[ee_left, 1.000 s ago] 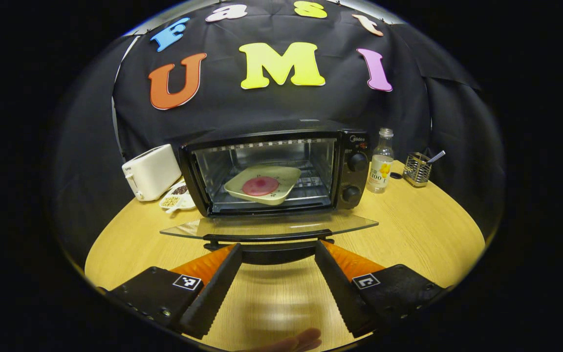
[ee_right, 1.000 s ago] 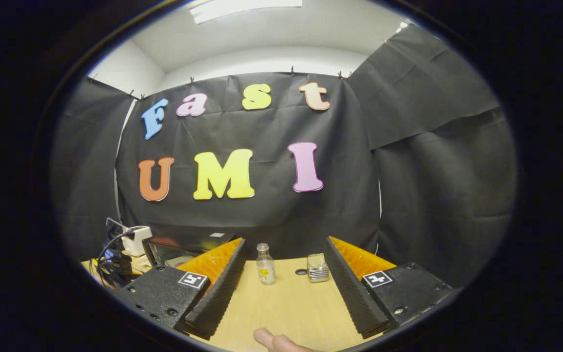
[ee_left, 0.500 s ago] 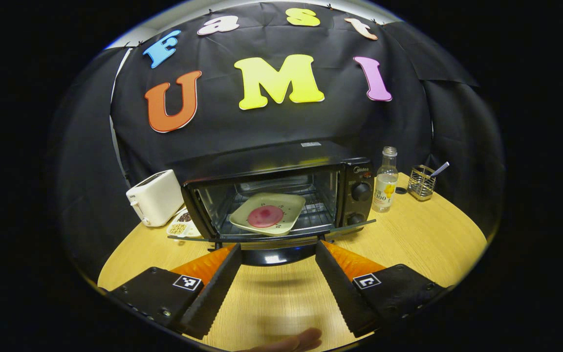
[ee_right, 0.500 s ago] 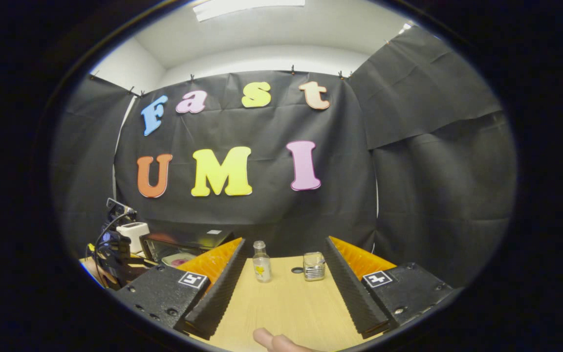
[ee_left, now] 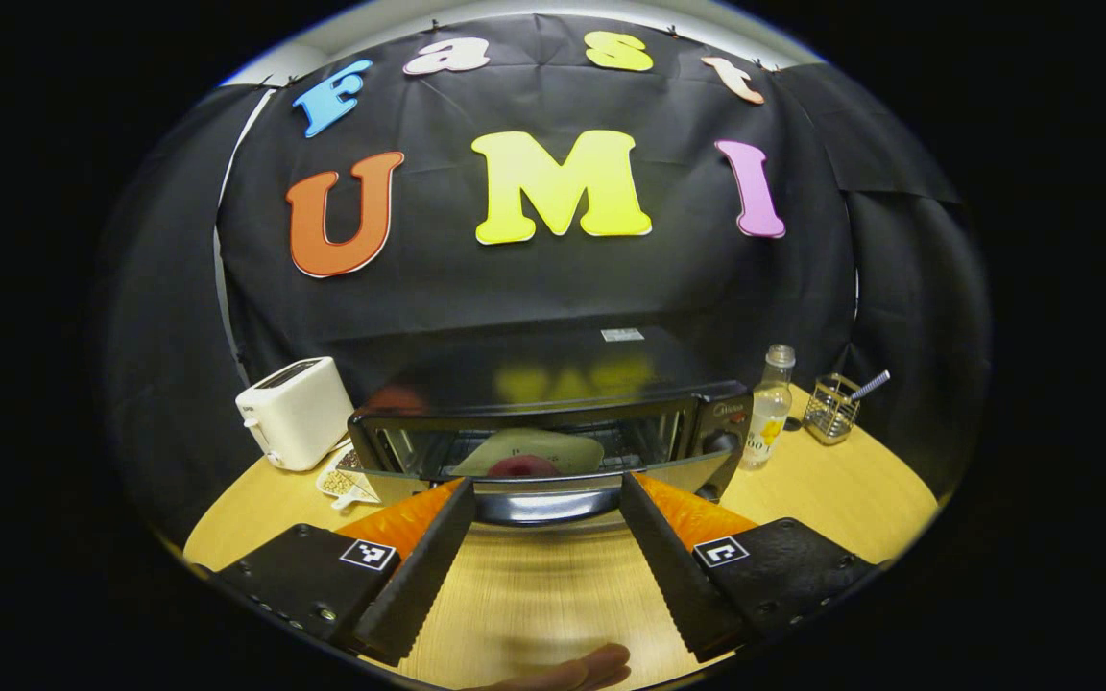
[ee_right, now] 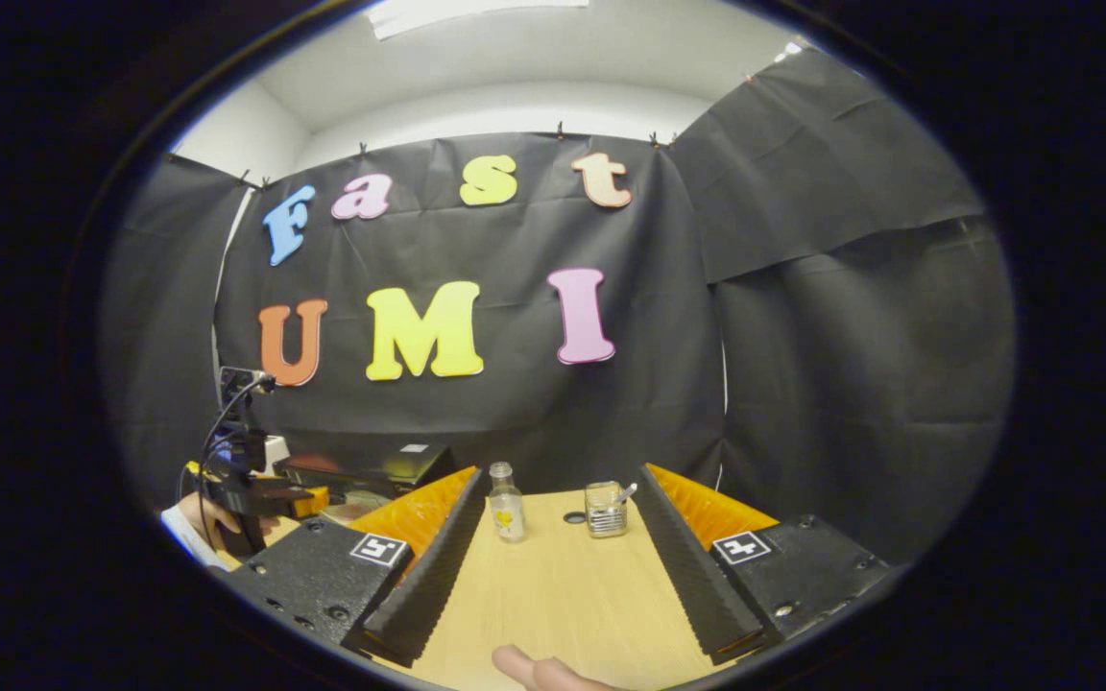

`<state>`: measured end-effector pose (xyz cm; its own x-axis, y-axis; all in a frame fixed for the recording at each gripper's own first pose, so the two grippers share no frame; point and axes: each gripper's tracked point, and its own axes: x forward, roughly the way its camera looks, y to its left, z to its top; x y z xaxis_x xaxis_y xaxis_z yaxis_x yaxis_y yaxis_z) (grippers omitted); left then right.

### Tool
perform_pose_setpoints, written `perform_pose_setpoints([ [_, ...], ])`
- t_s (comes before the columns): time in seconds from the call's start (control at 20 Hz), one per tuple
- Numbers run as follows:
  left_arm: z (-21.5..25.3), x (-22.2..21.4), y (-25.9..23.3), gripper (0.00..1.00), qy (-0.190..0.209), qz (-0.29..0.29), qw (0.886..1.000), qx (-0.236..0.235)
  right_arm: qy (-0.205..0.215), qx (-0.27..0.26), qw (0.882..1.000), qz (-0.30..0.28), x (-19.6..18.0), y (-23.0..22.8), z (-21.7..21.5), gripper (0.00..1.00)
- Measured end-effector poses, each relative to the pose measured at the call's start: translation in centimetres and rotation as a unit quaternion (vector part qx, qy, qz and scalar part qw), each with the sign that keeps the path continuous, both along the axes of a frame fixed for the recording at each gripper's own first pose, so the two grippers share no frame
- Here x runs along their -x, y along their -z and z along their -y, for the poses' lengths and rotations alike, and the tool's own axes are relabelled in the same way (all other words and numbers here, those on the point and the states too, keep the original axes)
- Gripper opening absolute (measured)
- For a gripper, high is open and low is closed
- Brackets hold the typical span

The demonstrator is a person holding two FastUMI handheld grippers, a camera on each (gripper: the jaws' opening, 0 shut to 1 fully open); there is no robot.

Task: Open the electric oven with the left hand, put the food in, and close the electric oven.

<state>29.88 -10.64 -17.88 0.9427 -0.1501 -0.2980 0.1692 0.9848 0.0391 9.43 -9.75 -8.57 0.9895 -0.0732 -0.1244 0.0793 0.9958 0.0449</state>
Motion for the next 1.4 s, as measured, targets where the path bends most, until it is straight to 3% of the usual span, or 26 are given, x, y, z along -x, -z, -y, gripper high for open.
perform_pose_setpoints([
  [0.05,-0.2,0.2,-0.6,0.96,-0.003,0.001,1.000,0.012,-0.004,0.003,1.000,-0.001,0.4,-0.1,-0.3,0.96],
  [0.15,-0.3,1.5,-1.8,0.97,-0.002,0.007,1.000,0.027,-0.011,0.005,1.000,0.000,2.3,-0.5,-1.3,1.00],
  [0.3,-1.4,4.8,-4.1,0.96,-0.005,0.033,0.999,0.014,-0.016,0.002,1.000,0.005,4.2,-1.3,-1.5,0.96],
  [0.45,-2.6,9.4,-6.6,0.96,-0.015,0.055,0.998,0.013,-0.013,-0.013,1.000,0.014,6.1,-2.5,-1.6,1.00],
  [0.55,-2.7,12.8,-8.8,0.96,-0.012,0.072,0.997,0.025,-0.012,-0.019,1.000,0.016,7.4,-2.9,-1.5,0.96],
  [0.65,-2.7,16.3,-10.2,0.96,0.000,0.076,0.996,0.038,-0.005,-0.018,1.000,0.019,8.6,-3.2,-1.4,1.00],
  [0.8,-3.5,21.0,-12.4,0.96,0.006,0.082,0.996,0.040,-0.004,-0.011,1.000,0.014,10.6,-3.2,-2.4,1.00],
  [0.85,-3.7,22.5,-13.2,0.96,0.005,0.087,0.995,0.038,-0.006,-0.009,1.000,0.015,11.1,-3.5,-3.0,0.96],
  [0.9,-3.8,24.1,-14.0,0.96,0.010,0.096,0.995,0.034,-0.006,-0.005,1.000,0.020,11.7,-4.0,-3.5,1.00],
  [1.05,-4.3,28.8,-16.7,0.95,0.014,0.135,0.990,0.034,0.002,0.003,0.999,0.037,13.1,-5.6,-4.4,1.00],
  [1.1,-4.9,30.3,-17.3,0.95,0.012,0.144,0.989,0.032,0.003,0.004,0.999,0.040,13.7,-5.9,-4.9,0.96],
  [1.4,-5.4,36.1,-16.1,0.95,-0.010,0.168,0.985,0.034,-0.012,0.007,0.997,0.070,15.4,-6.9,-7.0,1.00],
])
